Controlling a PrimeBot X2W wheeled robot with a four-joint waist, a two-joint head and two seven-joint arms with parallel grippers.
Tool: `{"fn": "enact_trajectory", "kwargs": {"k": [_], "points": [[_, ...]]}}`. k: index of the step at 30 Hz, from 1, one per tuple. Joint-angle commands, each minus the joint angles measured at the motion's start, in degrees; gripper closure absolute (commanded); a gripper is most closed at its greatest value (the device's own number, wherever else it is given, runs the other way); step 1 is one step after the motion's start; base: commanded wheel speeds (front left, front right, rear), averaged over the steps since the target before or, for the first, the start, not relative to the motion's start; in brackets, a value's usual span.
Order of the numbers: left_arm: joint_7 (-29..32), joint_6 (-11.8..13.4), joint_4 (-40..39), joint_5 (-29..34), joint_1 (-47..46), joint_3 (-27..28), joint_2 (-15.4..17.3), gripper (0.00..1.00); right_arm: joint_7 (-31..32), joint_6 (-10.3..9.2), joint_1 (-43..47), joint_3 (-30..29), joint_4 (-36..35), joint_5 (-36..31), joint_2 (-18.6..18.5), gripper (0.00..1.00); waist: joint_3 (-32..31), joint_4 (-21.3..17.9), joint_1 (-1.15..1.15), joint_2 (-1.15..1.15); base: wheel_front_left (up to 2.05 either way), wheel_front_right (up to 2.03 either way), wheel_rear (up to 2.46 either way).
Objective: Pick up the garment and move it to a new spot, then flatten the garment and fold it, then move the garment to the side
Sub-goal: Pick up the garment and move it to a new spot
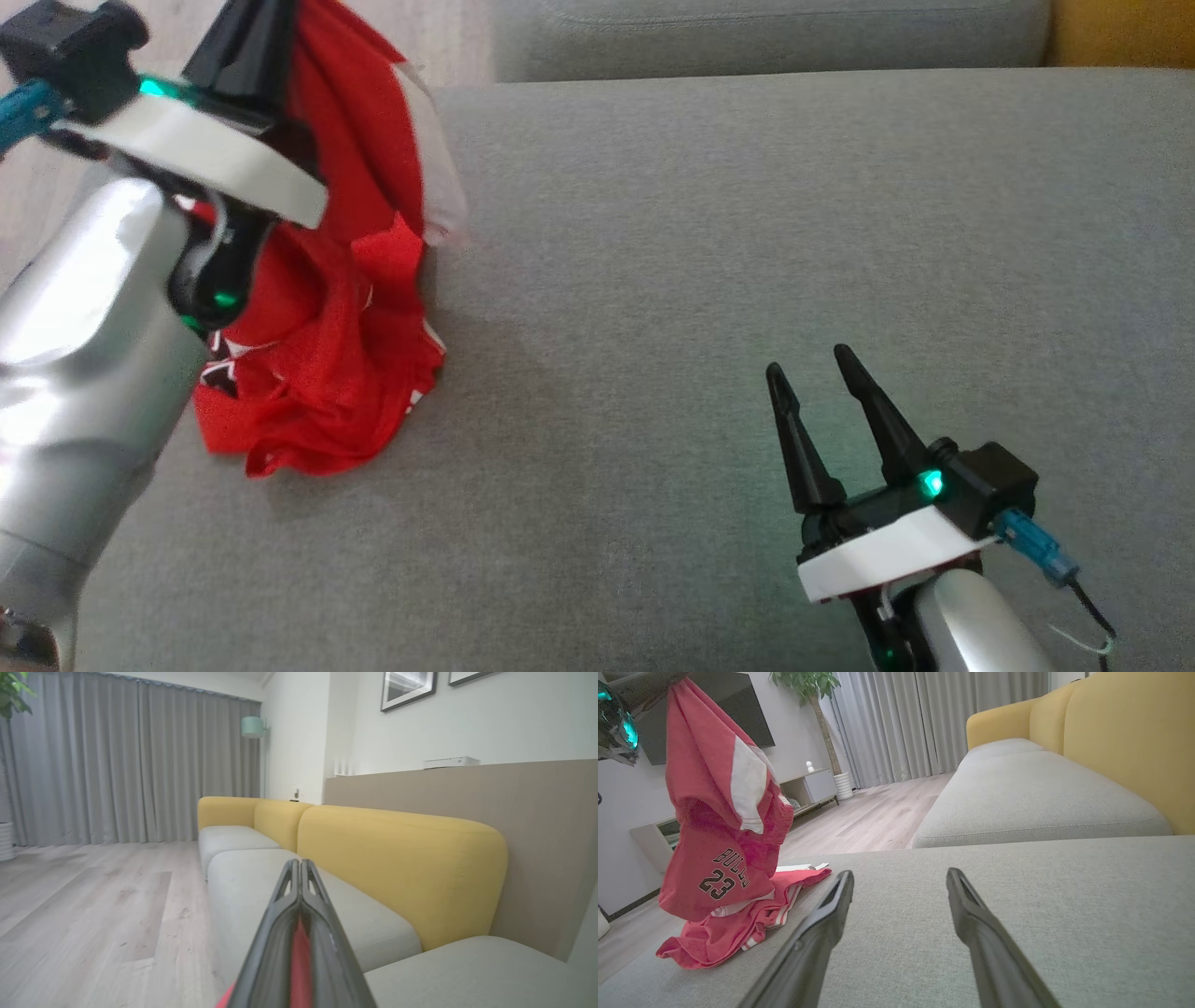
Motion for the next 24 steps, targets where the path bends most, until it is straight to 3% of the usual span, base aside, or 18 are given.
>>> {"fn": "enact_trajectory", "kwargs": {"k": [1,11,24], "points": [[-0.3,0.1,-2.4,-0.3,-3.7,1.5,2.3,1.00,-0.6,-0.04,-0.8,1.2,-1.8,0.4,-0.2,0.00,-0.6,-0.8,0.01,0.00,0.00,0.00,0.00],[3.5,0.1,-11.5,-1.2,-4.6,-4.3,-0.3,1.00,-0.6,-0.04,-2.1,1.8,-2.9,2.2,-0.2,0.00,0.8,-10.1,0.01,0.00,0.00,0.00,0.00],[3.7,0.1,-7.9,2.0,-11.3,-10.9,-6.4,1.00,-0.6,-0.04,-5.0,5.1,-6.3,6.6,-0.2,0.00,8.3,-24.8,0.01,0.00,0.00,0.00,0.00]]}}
